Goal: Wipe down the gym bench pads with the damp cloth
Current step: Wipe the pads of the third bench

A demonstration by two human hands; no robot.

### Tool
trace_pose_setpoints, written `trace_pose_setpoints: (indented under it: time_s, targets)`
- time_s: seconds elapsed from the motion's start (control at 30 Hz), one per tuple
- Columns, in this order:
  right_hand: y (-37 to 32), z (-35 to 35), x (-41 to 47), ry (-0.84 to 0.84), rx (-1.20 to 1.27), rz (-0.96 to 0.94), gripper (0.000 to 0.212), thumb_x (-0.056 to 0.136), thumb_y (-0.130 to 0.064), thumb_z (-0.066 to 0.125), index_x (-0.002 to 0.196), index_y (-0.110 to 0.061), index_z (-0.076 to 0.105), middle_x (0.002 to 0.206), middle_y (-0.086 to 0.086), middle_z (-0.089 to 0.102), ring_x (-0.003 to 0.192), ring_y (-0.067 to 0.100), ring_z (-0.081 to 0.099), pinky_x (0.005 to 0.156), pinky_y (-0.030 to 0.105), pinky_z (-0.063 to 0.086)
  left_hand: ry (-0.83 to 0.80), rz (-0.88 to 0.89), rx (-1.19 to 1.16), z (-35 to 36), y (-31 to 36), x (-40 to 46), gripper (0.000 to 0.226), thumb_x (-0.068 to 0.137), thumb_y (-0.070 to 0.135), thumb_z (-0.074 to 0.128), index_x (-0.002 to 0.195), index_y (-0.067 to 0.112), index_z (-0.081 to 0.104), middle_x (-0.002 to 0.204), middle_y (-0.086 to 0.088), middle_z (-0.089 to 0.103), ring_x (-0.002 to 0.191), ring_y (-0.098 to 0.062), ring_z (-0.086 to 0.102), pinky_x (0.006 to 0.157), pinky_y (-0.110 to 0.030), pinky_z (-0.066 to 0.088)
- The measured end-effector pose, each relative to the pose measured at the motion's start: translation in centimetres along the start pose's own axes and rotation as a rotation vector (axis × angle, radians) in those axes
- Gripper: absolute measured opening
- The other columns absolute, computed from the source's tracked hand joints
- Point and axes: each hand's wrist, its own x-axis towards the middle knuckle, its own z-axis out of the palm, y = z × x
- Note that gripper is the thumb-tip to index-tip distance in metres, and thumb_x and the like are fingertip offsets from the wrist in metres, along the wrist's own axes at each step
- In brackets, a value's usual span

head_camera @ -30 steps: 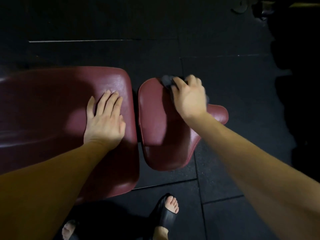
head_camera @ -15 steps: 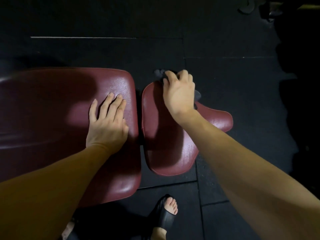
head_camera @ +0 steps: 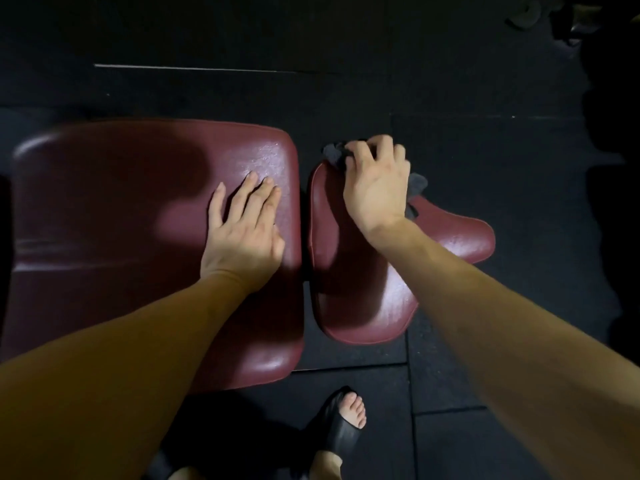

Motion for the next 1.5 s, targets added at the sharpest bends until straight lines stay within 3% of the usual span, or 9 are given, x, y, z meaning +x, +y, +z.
trace_pose_setpoints:
  time_s: [0.23,0.33,0.53,0.63,0.77,0.9,1.03,1.33,1.5]
  targets:
    - [1.2,-4.6,-15.6,-0.255,0.129,-0.454,0.031,0.096,-0.013,0.06,0.126,-0.014,0.068,0.121,0.016,0.06,0.09,0.036,0.052,0.075,0.048,0.042,-0.094,-0.023,0.035,-0.7,0.1,0.0,0.065,0.098,0.035,0.03,0.158,0.011,0.036,0.165,-0.002,0.033,0.157,-0.02,0.015,0.126,-0.056,0.007]
    - [2.2,-4.1,-13.8,-0.253,0.099,-0.566,0.031,0.098,-0.017,0.059,0.127,-0.017,0.068,0.122,0.013,0.062,0.089,0.035,0.051,0.071,0.046,0.04,-0.099,-0.025,0.04,-0.6,0.2,-0.1,0.064,0.099,0.035,0.031,0.159,0.012,0.034,0.166,-0.001,0.031,0.157,-0.02,0.013,0.126,-0.056,0.007]
    - [-1.6,-0.5,-4.3,-0.021,0.041,-0.199,0.028,0.1,-0.027,0.054,0.12,-0.02,0.072,0.11,0.009,0.064,0.09,0.037,0.054,0.069,0.047,0.045,-0.089,-0.026,0.024,-0.7,0.1,-0.2,0.063,0.099,0.034,0.032,0.158,0.012,0.034,0.166,-0.002,0.03,0.157,-0.021,0.016,0.126,-0.055,0.008]
    - [-1.8,-2.1,-9.4,-0.037,0.11,-0.225,0.026,0.098,-0.022,0.058,0.12,-0.018,0.071,0.109,0.012,0.061,0.088,0.036,0.053,0.07,0.047,0.043,-0.093,-0.029,0.017,-1.1,0.2,-0.2,0.063,0.098,0.034,0.032,0.158,0.013,0.034,0.167,0.0,0.029,0.157,-0.02,0.016,0.126,-0.054,0.008]
    - [-0.4,-4.8,-19.9,-0.252,0.164,-0.402,0.03,0.096,-0.015,0.062,0.125,-0.016,0.07,0.115,0.015,0.061,0.089,0.035,0.052,0.074,0.045,0.04,-0.091,-0.039,0.019,-1.2,0.3,-0.3,0.063,0.097,0.032,0.034,0.157,0.013,0.037,0.166,0.0,0.031,0.156,-0.02,0.017,0.126,-0.054,0.009]
    - [3.0,-5.0,-20.7,-0.255,0.147,-0.512,0.03,0.099,-0.017,0.066,0.129,-0.016,0.069,0.12,0.015,0.062,0.091,0.033,0.053,0.075,0.045,0.042,-0.101,-0.026,0.008,-1.4,0.3,-0.4,0.062,0.097,0.03,0.036,0.156,0.012,0.039,0.165,-0.003,0.032,0.156,-0.022,0.017,0.126,-0.056,0.009]
    - [6.8,-6.0,-17.6,-0.13,0.124,-0.345,0.029,0.098,-0.013,0.064,0.126,-0.01,0.07,0.114,0.017,0.063,0.09,0.038,0.054,0.074,0.05,0.046,-0.141,-0.012,0.0,-1.8,0.3,-0.4,0.06,0.097,0.026,0.043,0.155,0.014,0.04,0.167,-0.003,0.028,0.157,-0.024,0.013,0.127,-0.057,0.007]
    - [7.2,-3.6,-3.9,-0.056,-0.001,-0.017,0.035,0.1,-0.033,0.048,0.125,-0.018,0.069,0.114,0.014,0.062,0.096,0.042,0.054,0.079,0.049,0.05,-0.144,-0.112,-0.105,-1.9,3.4,0.4,0.057,0.095,0.024,0.047,0.151,0.023,0.046,0.162,-0.002,0.034,0.156,-0.03,0.014,0.125,-0.059,0.007]
    - [8.6,-4.9,-5.2,-0.09,-0.002,0.052,0.037,0.101,-0.037,0.049,0.128,-0.02,0.067,0.116,0.012,0.06,0.101,0.039,0.053,0.082,0.046,0.046,-0.13,0.074,-0.19,-3.0,7.1,0.2,0.057,0.093,0.021,0.05,0.15,0.025,0.049,0.158,0.001,0.043,0.148,-0.023,0.033,0.124,-0.049,0.017]
